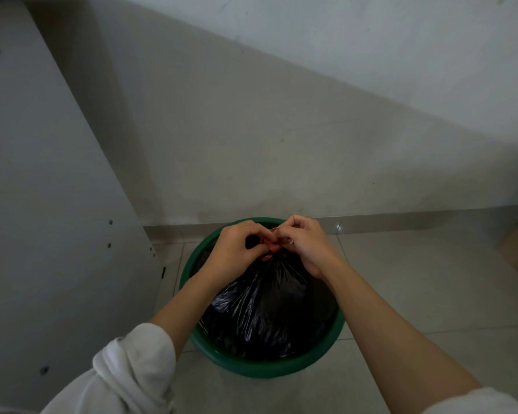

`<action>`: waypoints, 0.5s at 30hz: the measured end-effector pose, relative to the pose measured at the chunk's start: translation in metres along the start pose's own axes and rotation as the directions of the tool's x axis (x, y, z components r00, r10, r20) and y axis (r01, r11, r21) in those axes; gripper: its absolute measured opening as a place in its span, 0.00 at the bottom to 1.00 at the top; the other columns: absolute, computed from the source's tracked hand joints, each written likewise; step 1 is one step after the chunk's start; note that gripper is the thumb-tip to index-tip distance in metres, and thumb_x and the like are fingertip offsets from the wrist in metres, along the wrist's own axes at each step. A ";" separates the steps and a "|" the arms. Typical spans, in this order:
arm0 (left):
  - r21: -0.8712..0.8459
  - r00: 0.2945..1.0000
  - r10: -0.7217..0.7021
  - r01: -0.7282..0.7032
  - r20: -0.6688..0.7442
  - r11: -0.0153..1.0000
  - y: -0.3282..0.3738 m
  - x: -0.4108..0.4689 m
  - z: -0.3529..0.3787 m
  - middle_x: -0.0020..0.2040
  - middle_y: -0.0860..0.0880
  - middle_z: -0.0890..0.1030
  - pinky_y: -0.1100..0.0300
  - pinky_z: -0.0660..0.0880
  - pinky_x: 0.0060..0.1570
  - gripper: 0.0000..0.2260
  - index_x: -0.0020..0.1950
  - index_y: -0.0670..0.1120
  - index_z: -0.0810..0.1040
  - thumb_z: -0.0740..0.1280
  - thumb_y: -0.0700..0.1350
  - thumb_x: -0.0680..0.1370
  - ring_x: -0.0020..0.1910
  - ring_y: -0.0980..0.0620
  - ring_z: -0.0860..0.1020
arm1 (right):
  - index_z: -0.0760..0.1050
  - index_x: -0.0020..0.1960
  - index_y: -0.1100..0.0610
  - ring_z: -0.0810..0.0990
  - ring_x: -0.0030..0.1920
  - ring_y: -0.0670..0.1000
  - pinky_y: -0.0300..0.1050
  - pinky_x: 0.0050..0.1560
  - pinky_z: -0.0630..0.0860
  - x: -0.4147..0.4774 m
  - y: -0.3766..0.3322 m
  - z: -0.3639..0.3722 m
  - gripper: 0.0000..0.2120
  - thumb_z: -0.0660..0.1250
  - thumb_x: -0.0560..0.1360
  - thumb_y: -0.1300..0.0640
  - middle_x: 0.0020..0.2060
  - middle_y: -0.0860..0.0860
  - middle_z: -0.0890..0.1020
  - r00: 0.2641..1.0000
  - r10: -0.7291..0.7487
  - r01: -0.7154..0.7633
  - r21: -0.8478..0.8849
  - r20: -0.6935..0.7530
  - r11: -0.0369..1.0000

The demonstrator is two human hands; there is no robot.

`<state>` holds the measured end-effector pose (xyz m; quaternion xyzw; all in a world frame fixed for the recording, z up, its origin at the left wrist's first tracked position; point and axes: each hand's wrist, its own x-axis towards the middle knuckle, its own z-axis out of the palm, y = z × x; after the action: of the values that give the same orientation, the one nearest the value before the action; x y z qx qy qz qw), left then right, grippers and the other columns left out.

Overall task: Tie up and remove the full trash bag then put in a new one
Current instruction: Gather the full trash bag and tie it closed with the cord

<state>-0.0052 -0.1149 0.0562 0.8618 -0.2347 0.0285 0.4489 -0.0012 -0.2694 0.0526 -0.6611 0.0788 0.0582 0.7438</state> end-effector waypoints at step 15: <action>0.411 0.970 0.211 -0.244 0.123 0.878 -0.005 0.005 -0.016 0.41 0.49 0.82 0.60 0.73 0.40 0.17 0.47 0.46 0.80 0.56 0.54 0.75 0.40 0.50 0.80 | 0.75 0.38 0.61 0.79 0.38 0.50 0.36 0.38 0.77 -0.008 -0.011 -0.009 0.06 0.68 0.71 0.69 0.38 0.57 0.82 0.995 0.007 0.001 -0.082 0.095 0.997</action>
<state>0.0039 -0.1018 0.0637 0.9053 -0.3390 0.0991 0.2359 -0.0074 -0.2799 0.0640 -0.6874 0.0419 0.0937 0.7190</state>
